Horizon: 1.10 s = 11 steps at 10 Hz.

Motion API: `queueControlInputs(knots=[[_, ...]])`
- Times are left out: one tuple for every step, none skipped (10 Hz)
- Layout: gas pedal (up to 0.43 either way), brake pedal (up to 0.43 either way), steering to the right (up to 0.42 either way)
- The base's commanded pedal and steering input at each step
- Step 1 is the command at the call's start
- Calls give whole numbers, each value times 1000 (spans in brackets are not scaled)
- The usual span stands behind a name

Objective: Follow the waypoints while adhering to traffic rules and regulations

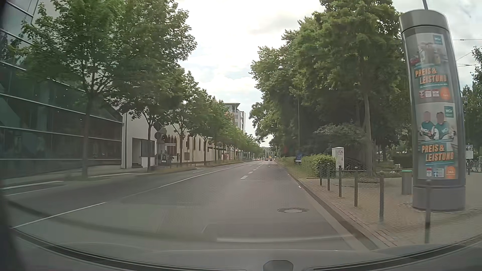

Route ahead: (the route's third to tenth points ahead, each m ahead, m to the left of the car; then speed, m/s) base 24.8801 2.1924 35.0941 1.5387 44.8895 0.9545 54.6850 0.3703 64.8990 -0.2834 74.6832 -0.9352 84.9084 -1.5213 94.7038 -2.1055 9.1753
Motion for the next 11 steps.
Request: queueControlInputs(knots=[[177,30,34],[177,30,21],[169,30,12],[169,30,7],[169,30,7],[169,30,6],[169,37,3],[157,30,-1],[157,30,-2],[157,30,-5],[157,30,-10]])
